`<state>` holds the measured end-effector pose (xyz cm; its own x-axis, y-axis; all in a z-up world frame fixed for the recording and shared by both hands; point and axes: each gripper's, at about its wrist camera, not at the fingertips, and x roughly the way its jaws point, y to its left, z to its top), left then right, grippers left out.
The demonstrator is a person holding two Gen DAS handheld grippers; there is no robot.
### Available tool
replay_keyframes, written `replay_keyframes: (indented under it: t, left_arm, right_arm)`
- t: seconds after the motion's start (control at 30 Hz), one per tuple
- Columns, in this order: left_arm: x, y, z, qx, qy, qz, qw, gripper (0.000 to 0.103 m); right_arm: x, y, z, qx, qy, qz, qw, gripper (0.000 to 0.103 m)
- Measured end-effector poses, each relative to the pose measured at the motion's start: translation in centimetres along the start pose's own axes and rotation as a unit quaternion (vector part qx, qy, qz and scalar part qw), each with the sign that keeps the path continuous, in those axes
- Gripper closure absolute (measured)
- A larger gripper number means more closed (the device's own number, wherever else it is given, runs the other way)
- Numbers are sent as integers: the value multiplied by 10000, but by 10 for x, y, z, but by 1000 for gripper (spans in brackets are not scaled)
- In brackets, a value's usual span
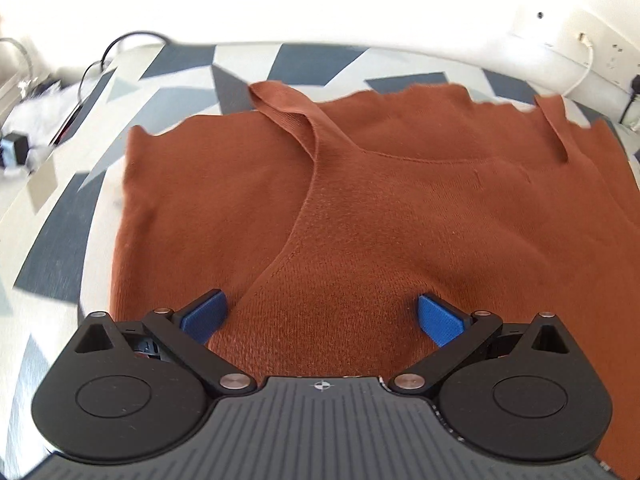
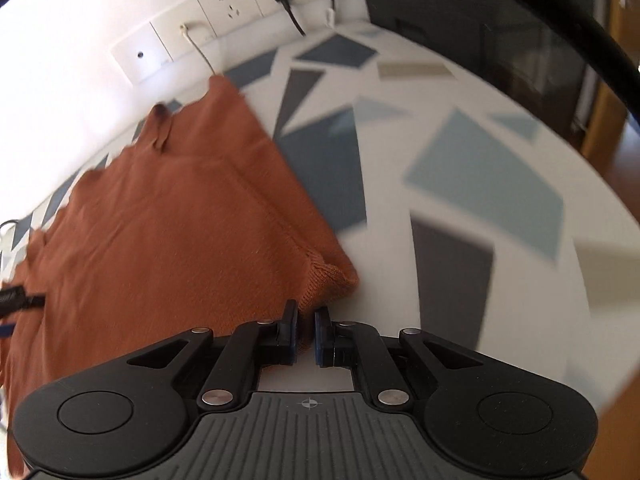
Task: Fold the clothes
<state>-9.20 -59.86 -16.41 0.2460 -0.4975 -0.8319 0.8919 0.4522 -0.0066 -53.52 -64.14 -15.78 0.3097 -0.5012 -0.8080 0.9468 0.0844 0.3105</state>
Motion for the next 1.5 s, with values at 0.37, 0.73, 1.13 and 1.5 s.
replay_keyframes:
  t: [0.37, 0.73, 1.13, 1.5]
  left_arm:
    - [7, 9, -3, 203, -379, -179, 9989, 0]
    - [3, 11, -6, 106, -307, -111, 9994, 0]
    - [-45, 9, -17, 804, -710, -246, 9939, 0]
    - [-82, 83, -53, -240, -187, -1125, 9932, 0]
  right_arm:
    - [-13, 33, -31, -40, -107, -592, 9982, 96]
    - [-11, 21, -37, 388, -330, -518, 9974, 91]
    - [-62, -9, -16, 828, -1450, -644, 9839, 33]
    - [-58, -13, 12, 662, -1764, -171, 9819, 1]
